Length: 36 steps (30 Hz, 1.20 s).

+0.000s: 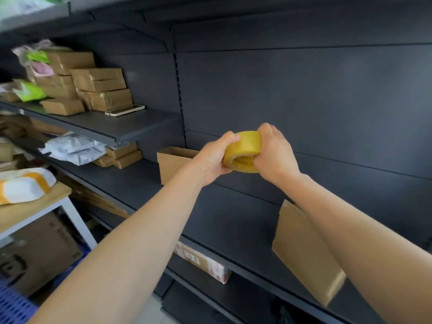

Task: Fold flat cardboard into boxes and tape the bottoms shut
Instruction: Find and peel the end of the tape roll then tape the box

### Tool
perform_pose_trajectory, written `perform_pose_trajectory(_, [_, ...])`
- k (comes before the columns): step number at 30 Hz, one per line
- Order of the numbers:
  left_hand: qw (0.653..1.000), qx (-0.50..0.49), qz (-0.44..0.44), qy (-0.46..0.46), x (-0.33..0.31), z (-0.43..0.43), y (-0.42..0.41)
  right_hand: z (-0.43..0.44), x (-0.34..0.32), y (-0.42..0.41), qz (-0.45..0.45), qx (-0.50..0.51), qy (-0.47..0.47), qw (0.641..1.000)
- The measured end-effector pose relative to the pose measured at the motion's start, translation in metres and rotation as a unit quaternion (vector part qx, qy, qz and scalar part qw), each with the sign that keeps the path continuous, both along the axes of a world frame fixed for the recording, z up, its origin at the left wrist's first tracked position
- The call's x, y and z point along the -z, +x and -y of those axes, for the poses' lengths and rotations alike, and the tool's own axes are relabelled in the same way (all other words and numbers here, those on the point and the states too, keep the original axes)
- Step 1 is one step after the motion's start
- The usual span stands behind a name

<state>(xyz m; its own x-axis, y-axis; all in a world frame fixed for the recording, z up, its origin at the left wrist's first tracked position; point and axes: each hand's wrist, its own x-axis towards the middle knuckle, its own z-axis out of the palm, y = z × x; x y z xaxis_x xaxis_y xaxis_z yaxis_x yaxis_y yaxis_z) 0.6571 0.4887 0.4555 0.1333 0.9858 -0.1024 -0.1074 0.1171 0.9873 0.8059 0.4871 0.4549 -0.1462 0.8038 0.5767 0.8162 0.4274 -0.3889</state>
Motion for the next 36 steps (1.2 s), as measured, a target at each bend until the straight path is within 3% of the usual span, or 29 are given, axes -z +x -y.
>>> perform_pose_trajectory(7, [0.997, -0.009, -0.076, -0.008, -0.002, 0.003, 0.003, 0.004, 0.002, -0.001, 0.069, 0.008, 0.028, 0.997])
perform_pose_trajectory(12, [1.000, 0.014, 0.000, -0.021, 0.000, 0.005, 0.004, 0.007, 0.005, 0.006, 0.065, -0.022, 0.021, 0.997])
perform_pose_trajectory(18, [0.999, 0.040, 0.008, -0.010, 0.002, 0.007, 0.005, 0.008, 0.008, 0.024, -0.051, -0.095, -0.063, 0.992])
perform_pose_trajectory(24, [0.998, 0.047, 0.027, -0.006, 0.008, 0.003, 0.008, 0.012, 0.015, 0.034, -0.212, -0.087, -0.137, 0.964])
perform_pose_trajectory(36, [0.997, 0.069, 0.020, 0.000, 0.014, -0.003, 0.004, 0.011, 0.020, 0.031, -0.192, -0.060, -0.135, 0.970])
